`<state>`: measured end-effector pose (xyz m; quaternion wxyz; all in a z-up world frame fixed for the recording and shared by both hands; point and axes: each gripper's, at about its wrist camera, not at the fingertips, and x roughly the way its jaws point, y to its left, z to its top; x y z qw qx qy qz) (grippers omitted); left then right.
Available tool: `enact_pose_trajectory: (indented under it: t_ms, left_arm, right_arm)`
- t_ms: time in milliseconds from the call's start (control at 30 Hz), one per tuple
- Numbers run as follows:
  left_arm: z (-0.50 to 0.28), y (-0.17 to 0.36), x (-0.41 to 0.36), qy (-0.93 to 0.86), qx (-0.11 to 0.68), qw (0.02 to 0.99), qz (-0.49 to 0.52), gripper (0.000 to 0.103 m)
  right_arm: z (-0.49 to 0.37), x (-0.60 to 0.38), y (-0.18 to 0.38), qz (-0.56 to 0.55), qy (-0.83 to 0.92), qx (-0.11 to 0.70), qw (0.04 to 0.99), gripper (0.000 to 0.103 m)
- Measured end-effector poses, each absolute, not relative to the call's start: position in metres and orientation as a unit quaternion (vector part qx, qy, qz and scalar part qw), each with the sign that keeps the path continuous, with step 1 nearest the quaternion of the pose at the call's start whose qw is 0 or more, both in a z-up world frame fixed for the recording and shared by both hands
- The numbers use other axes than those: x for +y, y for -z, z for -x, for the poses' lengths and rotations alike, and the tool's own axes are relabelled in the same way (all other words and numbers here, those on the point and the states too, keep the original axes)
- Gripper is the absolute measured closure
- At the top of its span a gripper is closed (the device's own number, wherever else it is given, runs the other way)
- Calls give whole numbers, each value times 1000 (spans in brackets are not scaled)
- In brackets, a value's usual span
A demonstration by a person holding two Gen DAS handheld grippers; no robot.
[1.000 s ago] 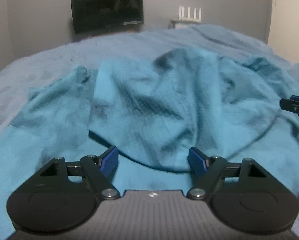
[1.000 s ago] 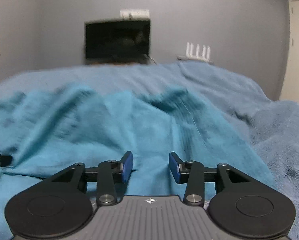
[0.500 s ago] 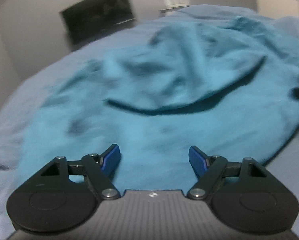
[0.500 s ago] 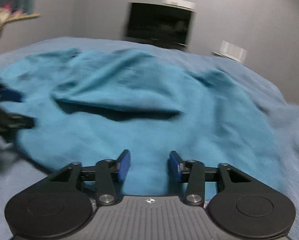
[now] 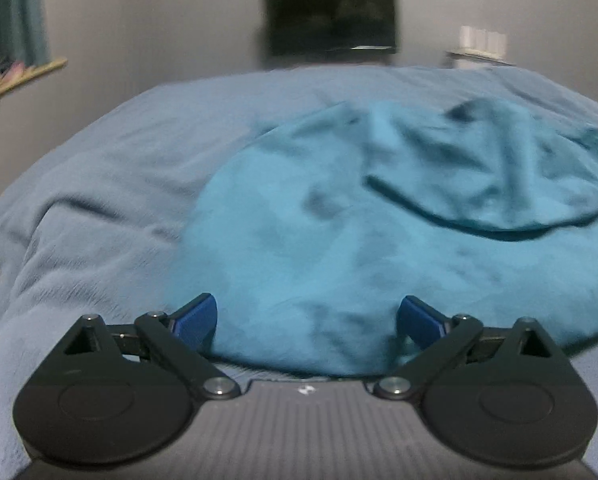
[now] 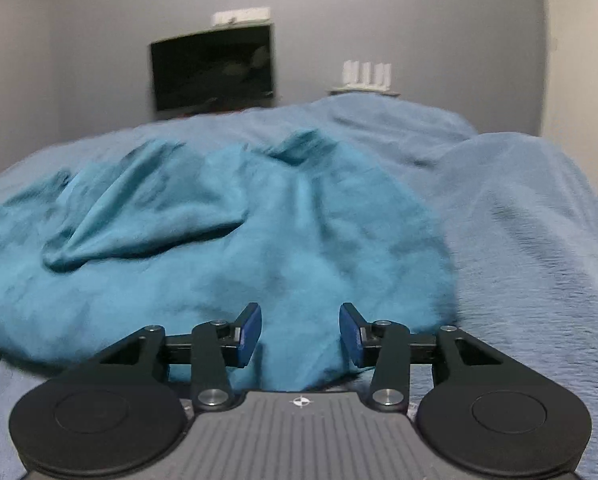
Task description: Fold large clothes
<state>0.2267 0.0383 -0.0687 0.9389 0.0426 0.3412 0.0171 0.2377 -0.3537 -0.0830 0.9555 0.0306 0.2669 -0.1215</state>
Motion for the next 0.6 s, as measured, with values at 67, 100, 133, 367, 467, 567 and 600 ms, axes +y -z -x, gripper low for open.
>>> enact_pose_trajectory:
  t_ms: [67,100,133,367,467,567,600]
  left_arm:
    - [-233,74,49,-43,364,930,-28,4]
    - [-235,76,53,-54,371,927,-19,4]
    - [-236,76,56,-58,373,926,-10,3]
    - [-221,62,55,-34,326,945,7,3]
    - [-215,56,42,2,300,954,-8,3]
    - [-214,60,25,34,303,951,-44,3]
    - [-215,62,20,40,305,950,-53,3]
  right_arm:
    - [-235,-368,79,-51,154,260,952,59]
    - [-238,-382,81,-66,182,263,945,66]
    - [-237,-396,83,-101,200,265,938,71]
    - [-213,-411,73,-210,151,242,935,50]
    - [-200,-404,71,-250,97,262,927,46]
    - [-200,-395,78,-278,71,297,910,43]
    - [-203,-394,84,-288,70,310,903,43]
